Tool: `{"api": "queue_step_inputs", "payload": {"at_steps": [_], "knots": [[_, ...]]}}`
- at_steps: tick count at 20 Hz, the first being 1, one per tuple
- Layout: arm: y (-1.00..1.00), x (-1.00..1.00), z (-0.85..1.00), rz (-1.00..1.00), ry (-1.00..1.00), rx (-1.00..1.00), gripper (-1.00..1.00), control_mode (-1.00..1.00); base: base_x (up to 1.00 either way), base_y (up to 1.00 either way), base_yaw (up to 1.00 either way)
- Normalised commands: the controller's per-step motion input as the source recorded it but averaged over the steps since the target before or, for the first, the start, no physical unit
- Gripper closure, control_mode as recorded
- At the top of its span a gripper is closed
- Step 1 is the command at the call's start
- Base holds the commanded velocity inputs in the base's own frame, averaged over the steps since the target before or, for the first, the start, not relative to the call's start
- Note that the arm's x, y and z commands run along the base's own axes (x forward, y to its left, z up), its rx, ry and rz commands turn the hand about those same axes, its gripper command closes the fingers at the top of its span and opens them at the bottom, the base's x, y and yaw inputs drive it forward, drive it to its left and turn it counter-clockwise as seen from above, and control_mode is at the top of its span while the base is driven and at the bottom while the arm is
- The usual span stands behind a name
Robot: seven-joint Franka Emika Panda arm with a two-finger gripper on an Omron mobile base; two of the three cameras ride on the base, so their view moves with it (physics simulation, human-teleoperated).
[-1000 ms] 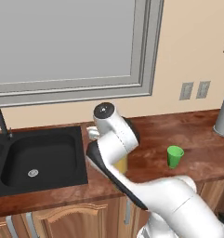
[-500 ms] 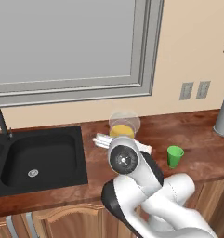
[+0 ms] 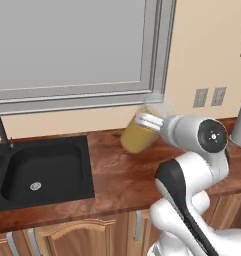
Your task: Place the pitcher and cup on the dining counter for serving.
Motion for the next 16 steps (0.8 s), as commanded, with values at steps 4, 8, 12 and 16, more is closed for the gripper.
{"api": "queue_step_inputs", "payload": {"at_steps": [4,8,12,16], "knots": [[-0.40,0.00,0.06,0.09,0.09,0.07,1.00,-1.00,0.00,0.00,0.00],[0.00,0.00,0.00,0.00,0.00,0.00,1.00,-1.00,0.00,0.00,0.00],[0.00,-0.04,0.00,0.00,0.00,0.00,1.00,1.00,-0.07,0.00,0.04],[0.00,0.00,0.00,0.00,0.00,0.00,1.00,1.00,-0.44,0.10,0.39]]}}
